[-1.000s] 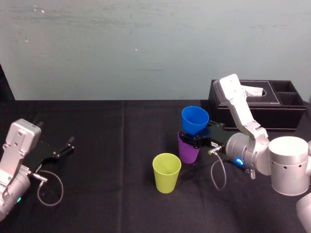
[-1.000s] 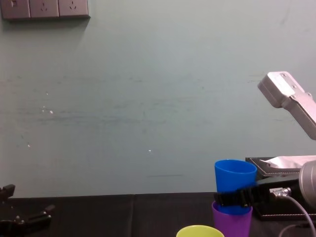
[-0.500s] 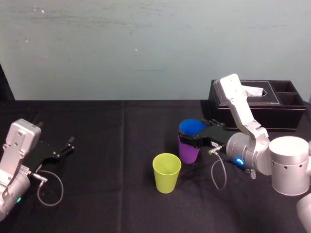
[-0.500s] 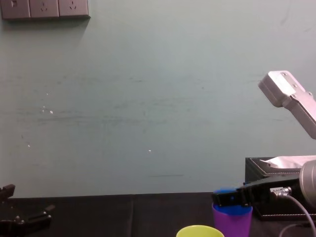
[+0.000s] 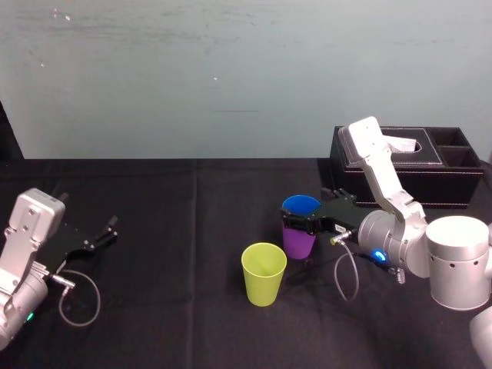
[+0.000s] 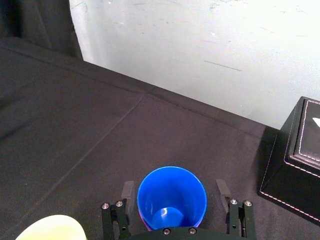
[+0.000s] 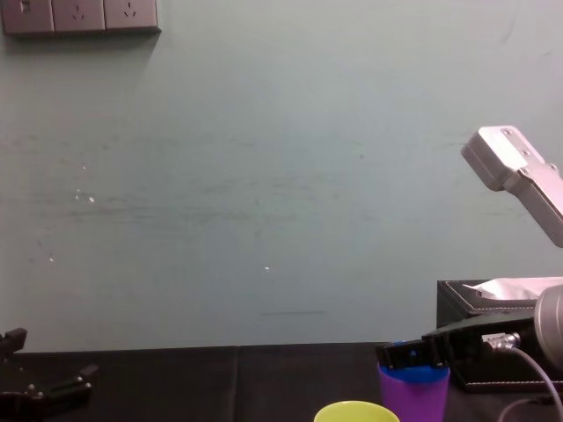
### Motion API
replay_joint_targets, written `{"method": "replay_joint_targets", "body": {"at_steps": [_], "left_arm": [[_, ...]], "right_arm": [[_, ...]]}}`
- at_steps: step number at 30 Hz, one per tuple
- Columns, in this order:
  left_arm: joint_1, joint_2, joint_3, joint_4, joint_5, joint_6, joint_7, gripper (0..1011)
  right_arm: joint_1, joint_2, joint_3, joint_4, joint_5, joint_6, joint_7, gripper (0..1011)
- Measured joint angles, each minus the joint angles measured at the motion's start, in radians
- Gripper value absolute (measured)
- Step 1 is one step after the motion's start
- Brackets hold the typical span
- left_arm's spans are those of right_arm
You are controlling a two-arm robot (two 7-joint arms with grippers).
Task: Stack the three plastic cups sequentially using one hand.
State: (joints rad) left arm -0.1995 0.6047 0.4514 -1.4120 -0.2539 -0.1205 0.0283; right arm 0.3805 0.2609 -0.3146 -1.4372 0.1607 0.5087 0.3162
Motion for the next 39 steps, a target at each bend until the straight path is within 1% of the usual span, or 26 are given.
{"method": "replay_joint_targets", "body": {"at_steps": [5, 11, 12, 15, 16, 19, 21, 24, 25, 27, 28, 31, 33, 39], "left_arm": [[0.0, 0.0, 0.0, 0.0, 0.0, 0.0, 0.0, 1000], [0.0, 0.0, 0.0, 0.0, 0.0, 0.0, 0.0, 1000], [0.0, 0.0, 0.0, 0.0, 0.0, 0.0, 0.0, 1000], [0.0, 0.0, 0.0, 0.0, 0.0, 0.0, 0.0, 1000], [0.0, 0.0, 0.0, 0.0, 0.0, 0.0, 0.0, 1000], [0.0, 0.0, 0.0, 0.0, 0.0, 0.0, 0.0, 1000], [0.0, 0.0, 0.0, 0.0, 0.0, 0.0, 0.0, 1000], [0.0, 0.0, 0.0, 0.0, 0.0, 0.0, 0.0, 1000], [0.0, 0.0, 0.0, 0.0, 0.0, 0.0, 0.0, 1000], [0.0, 0.0, 0.0, 0.0, 0.0, 0.0, 0.0, 1000], [0.0, 0.0, 0.0, 0.0, 0.0, 0.0, 0.0, 1000], [0.0, 0.0, 0.0, 0.0, 0.0, 0.0, 0.0, 1000], [0.0, 0.0, 0.0, 0.0, 0.0, 0.0, 0.0, 1000], [0.0, 0.0, 0.0, 0.0, 0.0, 0.0, 0.0, 1000]], "right_arm": [[-0.008, 0.003, 0.004, -0.011, 0.002, -0.005, 0.0, 1004], [-0.049, 0.021, 0.023, -0.079, 0.012, -0.032, -0.006, 1004], [-0.063, 0.025, 0.029, -0.102, 0.015, -0.034, -0.009, 1004], [-0.083, 0.033, 0.036, -0.138, 0.021, -0.035, -0.012, 1004], [-0.099, 0.041, 0.04, -0.166, 0.028, -0.034, -0.01, 1004], [-0.124, 0.056, 0.046, -0.208, 0.038, -0.028, -0.004, 1004], [-0.16, 0.081, 0.049, -0.264, 0.053, -0.004, 0.007, 1004], [-0.189, 0.098, 0.055, -0.302, 0.071, 0.024, 0.016, 1004], [-0.21, 0.111, 0.058, -0.328, 0.085, 0.049, 0.023, 1004], [-0.23, 0.123, 0.06, -0.351, 0.097, 0.074, 0.028, 1004], [-0.248, 0.136, 0.06, -0.371, 0.106, 0.097, 0.033, 1004], [-0.274, 0.155, 0.056, -0.399, 0.116, 0.125, 0.038, 1004], [-0.304, 0.175, 0.05, -0.427, 0.123, 0.155, 0.038, 1004], [-0.338, 0.209, 0.034, -0.455, 0.127, 0.198, 0.034, 1004]]}}
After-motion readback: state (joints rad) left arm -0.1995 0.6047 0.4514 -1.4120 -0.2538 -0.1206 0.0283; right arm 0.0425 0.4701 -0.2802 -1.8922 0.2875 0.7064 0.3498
